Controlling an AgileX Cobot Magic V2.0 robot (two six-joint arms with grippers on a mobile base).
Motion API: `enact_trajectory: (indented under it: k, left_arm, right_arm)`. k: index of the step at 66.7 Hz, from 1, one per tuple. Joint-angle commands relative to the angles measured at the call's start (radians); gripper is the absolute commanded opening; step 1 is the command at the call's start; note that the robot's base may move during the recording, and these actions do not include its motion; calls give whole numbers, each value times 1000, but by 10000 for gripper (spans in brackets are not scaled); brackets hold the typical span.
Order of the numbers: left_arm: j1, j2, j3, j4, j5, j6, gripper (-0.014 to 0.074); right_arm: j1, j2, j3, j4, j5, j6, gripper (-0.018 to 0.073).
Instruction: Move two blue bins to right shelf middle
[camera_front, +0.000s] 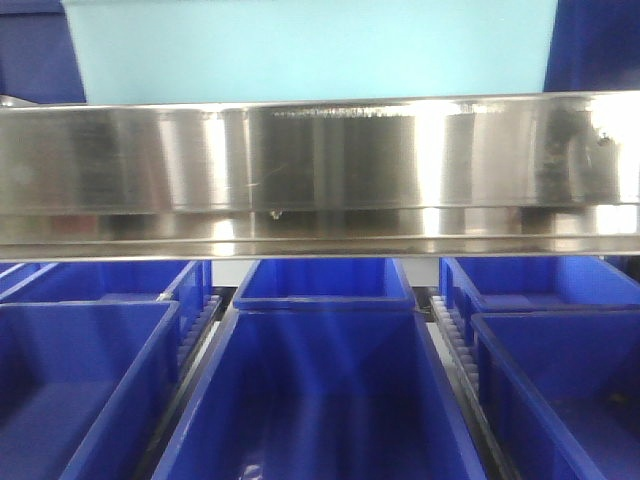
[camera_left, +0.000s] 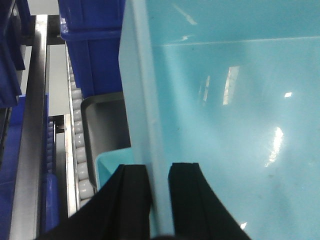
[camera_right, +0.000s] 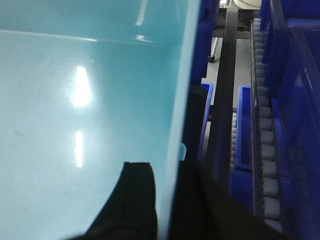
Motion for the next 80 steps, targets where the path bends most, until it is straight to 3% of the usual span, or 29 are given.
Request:
enact_trajectory:
  k: [1,80]
  left_arm:
    - [-3,-14,-13,-30,-48,16,-111]
    - [-3,-14,-13,-30,-48,16,-111]
  right_arm:
    - [1,-7,-8,12,-42,-17,-152]
    - [1,-7,-8,12,-42,-17,-152]
